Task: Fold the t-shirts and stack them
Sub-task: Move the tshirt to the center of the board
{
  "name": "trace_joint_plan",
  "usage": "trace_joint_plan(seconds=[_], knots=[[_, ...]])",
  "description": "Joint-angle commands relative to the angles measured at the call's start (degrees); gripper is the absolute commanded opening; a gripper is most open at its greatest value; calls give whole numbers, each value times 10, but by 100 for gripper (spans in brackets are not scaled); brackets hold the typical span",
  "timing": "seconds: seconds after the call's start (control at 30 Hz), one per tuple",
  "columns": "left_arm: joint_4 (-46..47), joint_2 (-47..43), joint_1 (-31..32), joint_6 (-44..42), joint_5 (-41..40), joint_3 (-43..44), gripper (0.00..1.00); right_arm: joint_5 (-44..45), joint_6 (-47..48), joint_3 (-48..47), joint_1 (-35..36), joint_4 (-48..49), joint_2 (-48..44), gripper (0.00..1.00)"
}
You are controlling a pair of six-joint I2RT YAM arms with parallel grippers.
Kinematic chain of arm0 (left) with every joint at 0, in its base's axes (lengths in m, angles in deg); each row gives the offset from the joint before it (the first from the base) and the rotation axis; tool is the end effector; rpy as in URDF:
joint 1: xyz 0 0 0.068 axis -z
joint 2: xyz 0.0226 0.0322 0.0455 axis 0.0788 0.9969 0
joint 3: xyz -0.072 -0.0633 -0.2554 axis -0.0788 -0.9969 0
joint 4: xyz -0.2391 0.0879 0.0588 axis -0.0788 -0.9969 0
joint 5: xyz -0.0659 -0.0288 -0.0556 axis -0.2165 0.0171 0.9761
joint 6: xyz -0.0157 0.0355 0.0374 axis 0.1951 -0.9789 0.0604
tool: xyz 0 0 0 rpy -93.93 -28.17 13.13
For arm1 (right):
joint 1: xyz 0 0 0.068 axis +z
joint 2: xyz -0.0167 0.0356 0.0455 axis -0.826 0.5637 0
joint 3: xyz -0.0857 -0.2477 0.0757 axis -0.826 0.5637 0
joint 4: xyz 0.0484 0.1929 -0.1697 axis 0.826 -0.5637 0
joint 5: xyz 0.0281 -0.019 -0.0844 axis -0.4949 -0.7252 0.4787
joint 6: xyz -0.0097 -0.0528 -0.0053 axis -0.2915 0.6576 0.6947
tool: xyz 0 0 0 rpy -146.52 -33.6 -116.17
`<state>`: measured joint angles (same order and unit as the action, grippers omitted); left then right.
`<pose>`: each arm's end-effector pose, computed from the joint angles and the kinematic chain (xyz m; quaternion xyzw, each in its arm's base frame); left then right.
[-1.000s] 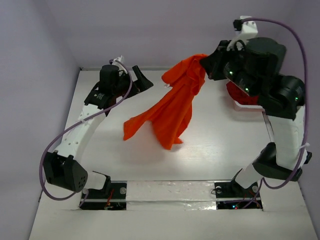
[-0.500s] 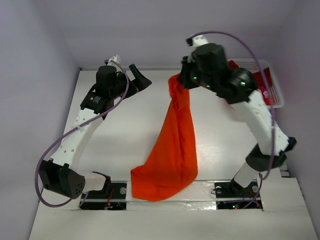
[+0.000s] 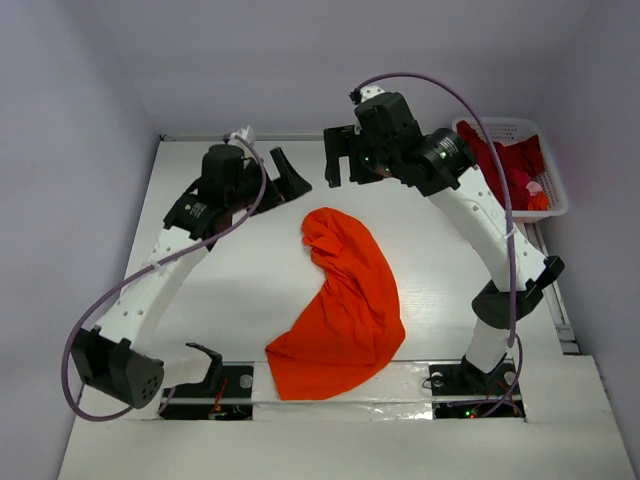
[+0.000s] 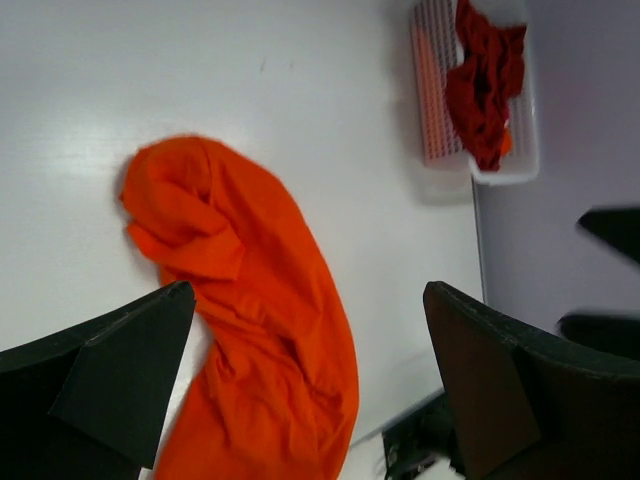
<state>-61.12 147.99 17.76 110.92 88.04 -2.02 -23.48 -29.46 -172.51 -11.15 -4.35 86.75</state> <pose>0.2612 -0.1165 0.4026 -0.0323 0.8084 -0.3740 0.4535 0.2562 0.2396 0.4782 -0.1283 0.8812 0.1452 0.4312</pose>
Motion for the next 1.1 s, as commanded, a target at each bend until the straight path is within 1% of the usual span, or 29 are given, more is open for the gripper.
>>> trace_joint_plan(seconds=[0.0,0.07,0.1,0.13,0.2,0.23,0.3,0.33,0.37,0.43,0.5,0.53,0.6,0.63,0.67,0.7,0.73,0.77,0.8,0.87,0.93,1.07], knots=[[-54,-66,53,-18,17,-55,99,37,-16,-12,-9,3,-35,100],[-90,-79,95,-21,6,-81,99,50,-28,-8,-21,0,-45,100],[-124,-86,135,-16,-20,-92,99,56,-35,-5,-21,-1,-50,100],[-130,-97,151,-8,-26,-128,99,69,-43,9,-21,1,-65,100],[-137,-144,174,21,-35,-168,99,75,-51,41,-21,19,-86,100],[-136,-158,191,27,-30,-200,99,78,-56,80,-21,26,-97,100],[-123,-183,222,41,-13,-216,99,85,-71,117,-21,46,-136,100],[-114,-186,268,44,-6,-223,99,89,-74,135,-21,53,-148,100],[-106,-182,292,46,-2,-220,99,89,-79,165,-21,65,-160,100],[-100,-173,329,60,-32,-216,99,87,-81,189,-21,75,-192,100],[-73,-152,346,68,-14,-233,99,99,-80,208,-21,79,-214,100],[-83,-119,346,76,-18,-235,99,106,-79,211,-21,76,-218,100],[-107,-78,393,71,-37,-227,99,118,-74,208,-21,64,-226,100],[-119,-54,415,65,-48,-200,99,122,-70,206,-21,61,-227,100],[-130,-3,436,55,-58,-182,99,128,-69,206,-21,52,-230,100],[-147,24,470,51,-72,-167,99,132,-68,210,-21,50,-233,100],[-150,45,484,47,-74,-142,99,139,-67,214,-21,49,-240,100],[-150,83,494,43,-80,-131,99,142,-67,219,-21,50,-245,100],[-151,99,509,43,-86,-120,99,143,-67,223,-21,50,-250,100],[-150,129,516,42,-94,-96,99,145,-70,234,-21,52,-267,100],[-149,141,516,48,-101,-81,99,147,-69,247,-21,54,-277,100],[-165,163,516,64,-118,-73,99,166,-62,262,-21,53,-298,100]])
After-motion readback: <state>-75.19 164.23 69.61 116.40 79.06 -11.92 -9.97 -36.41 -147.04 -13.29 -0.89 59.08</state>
